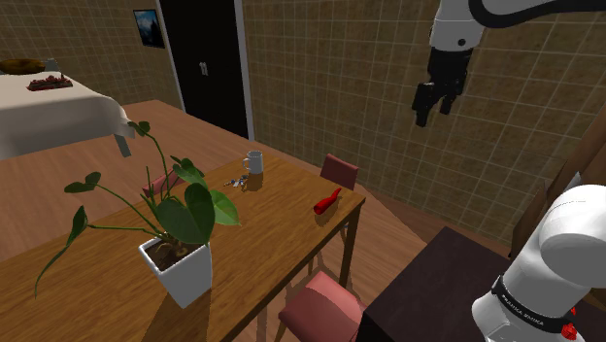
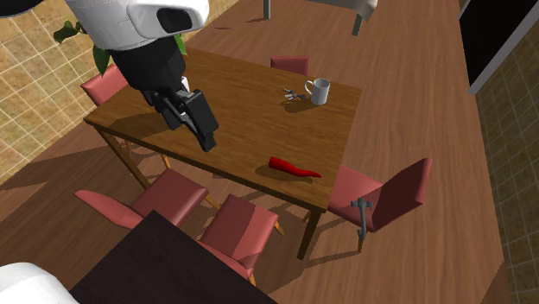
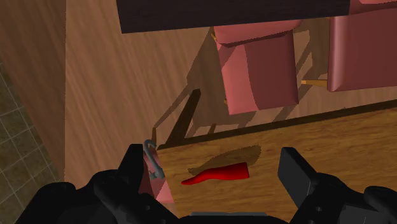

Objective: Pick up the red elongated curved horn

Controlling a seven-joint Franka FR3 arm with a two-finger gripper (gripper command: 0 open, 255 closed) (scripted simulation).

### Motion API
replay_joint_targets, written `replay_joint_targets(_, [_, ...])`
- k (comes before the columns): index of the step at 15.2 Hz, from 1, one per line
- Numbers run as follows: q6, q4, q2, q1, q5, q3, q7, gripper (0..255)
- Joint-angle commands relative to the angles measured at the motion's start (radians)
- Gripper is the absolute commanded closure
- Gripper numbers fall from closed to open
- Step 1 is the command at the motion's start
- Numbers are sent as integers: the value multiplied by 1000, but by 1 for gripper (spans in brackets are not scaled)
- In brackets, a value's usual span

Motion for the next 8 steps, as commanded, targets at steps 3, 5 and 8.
replay_joint_targets(3, [56, -18, 49, -12, 11, 16, 58, 0])
replay_joint_targets(5, [112, -31, 102, -25, 21, 31, 115, 0])
replay_joint_targets(8, [195, -38, 191, -44, 32, 53, 198, 0])
